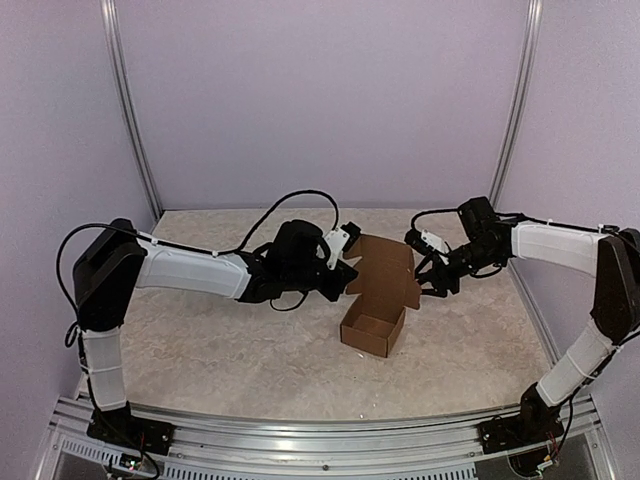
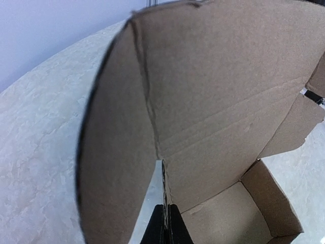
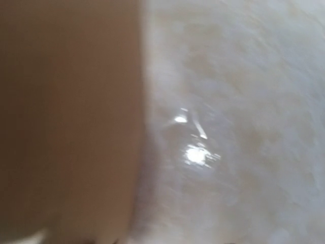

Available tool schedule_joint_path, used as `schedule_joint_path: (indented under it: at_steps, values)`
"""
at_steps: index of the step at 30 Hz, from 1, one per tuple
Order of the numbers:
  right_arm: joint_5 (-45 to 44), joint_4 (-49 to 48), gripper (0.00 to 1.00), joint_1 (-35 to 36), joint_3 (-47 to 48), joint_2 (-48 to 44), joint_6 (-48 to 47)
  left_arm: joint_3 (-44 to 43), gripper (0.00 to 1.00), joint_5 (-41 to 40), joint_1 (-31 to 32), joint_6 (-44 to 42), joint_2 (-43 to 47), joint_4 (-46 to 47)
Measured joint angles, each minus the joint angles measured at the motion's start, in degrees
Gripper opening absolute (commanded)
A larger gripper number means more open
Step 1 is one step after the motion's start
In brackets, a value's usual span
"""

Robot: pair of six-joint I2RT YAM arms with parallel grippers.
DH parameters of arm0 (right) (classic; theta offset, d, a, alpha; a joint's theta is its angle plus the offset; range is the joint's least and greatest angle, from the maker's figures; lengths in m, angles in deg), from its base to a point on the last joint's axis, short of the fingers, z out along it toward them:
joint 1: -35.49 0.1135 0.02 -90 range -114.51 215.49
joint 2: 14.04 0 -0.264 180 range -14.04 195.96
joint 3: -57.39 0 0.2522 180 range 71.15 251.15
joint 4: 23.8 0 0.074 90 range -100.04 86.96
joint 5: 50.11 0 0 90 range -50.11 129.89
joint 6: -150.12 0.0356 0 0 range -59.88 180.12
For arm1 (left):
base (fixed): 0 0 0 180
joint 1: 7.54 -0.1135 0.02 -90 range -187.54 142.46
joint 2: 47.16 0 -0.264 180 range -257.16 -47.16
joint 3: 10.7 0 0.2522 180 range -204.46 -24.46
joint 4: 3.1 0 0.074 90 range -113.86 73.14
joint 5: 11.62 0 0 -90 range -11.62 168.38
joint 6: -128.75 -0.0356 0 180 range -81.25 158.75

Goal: Fold the paper box

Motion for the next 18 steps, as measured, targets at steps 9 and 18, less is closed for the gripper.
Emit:
schedule_joint_path:
  at_steps: [9, 18]
  values:
    - [6.5, 2.0, 0.53, 0.4, 0.0, -1.0, -4.2, -0.2, 0.0, 7.2, -4.3, -9.9, 2.6, -5.1]
    - [7.6, -1.3, 0.53, 4.5, -2.3, -1.8, -2.2, -0.5, 0.03, 9.3, -2.8, -8.3, 2.5, -5.3]
